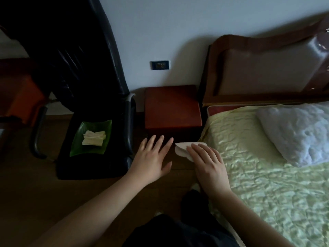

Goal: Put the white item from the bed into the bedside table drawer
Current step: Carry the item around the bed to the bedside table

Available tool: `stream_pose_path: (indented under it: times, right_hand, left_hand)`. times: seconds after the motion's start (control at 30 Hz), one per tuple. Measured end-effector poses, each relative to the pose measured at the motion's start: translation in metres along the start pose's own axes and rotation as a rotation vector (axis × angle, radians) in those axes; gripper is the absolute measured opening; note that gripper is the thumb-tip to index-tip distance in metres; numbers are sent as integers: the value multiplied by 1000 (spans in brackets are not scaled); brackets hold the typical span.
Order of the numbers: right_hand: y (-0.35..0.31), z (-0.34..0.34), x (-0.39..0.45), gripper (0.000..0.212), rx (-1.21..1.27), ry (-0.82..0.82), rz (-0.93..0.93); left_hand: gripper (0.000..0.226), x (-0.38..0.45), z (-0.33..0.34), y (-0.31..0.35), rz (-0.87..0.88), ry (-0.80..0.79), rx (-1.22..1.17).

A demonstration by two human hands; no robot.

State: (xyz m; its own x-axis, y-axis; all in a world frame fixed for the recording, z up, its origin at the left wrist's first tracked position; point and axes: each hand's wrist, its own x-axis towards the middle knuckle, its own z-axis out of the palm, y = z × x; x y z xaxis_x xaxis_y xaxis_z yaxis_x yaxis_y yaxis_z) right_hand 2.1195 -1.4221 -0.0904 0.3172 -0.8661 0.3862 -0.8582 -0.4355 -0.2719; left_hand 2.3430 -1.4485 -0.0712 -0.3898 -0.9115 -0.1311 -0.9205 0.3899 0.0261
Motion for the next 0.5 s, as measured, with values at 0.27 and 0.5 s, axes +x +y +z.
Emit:
stream_pose_path:
  times: [0.27, 0.5]
  right_hand:
    - [83, 21, 83, 37, 44, -21, -73]
    - [118, 45, 117, 36, 63, -85, -75]
  left_hand:
    - [73, 103, 6, 9, -94, -58, -30]
    - [73, 149, 34, -3, -159, -103, -75]
